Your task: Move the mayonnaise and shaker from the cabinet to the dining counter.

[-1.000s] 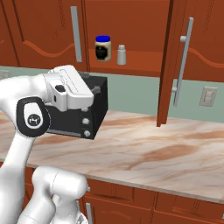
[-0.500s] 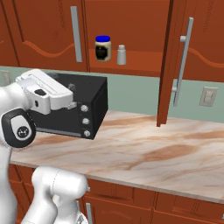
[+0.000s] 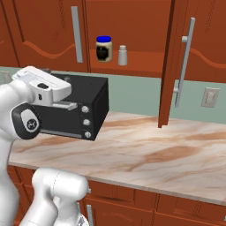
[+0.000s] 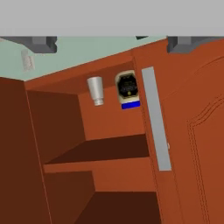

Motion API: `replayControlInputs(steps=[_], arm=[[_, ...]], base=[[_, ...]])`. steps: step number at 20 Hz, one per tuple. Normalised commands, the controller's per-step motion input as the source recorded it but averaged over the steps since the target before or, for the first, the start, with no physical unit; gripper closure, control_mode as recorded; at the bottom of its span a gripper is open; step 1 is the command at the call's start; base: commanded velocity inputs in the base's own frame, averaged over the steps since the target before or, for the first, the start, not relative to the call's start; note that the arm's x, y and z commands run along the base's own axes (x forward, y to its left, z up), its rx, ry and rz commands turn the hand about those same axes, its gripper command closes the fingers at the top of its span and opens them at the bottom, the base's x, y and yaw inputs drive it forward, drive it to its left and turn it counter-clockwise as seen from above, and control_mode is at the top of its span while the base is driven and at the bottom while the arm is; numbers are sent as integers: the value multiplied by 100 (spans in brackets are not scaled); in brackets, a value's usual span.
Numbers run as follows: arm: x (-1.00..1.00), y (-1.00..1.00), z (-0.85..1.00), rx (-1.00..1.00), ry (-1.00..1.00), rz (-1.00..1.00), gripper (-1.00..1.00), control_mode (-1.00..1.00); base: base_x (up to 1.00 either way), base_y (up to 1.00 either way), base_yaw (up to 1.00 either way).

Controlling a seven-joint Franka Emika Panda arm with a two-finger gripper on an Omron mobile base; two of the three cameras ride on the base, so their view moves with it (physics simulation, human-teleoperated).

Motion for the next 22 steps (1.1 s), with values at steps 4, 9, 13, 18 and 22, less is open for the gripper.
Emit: replayControlInputs(steps=[4,9,13,18,22], arm=[[69,17,1,0,0,9,-100,-100],[66,13,4,0,0,7,-100,-100],[63,11,10,0,0,6,-100,-100],[55,4,18,0,0,4,-100,-100],[34,0,28,0,-5,4,-100,-100]], base=[[0,0,0],[0,0,0],[0,0,0],[0,0,0],[0,0,0]])
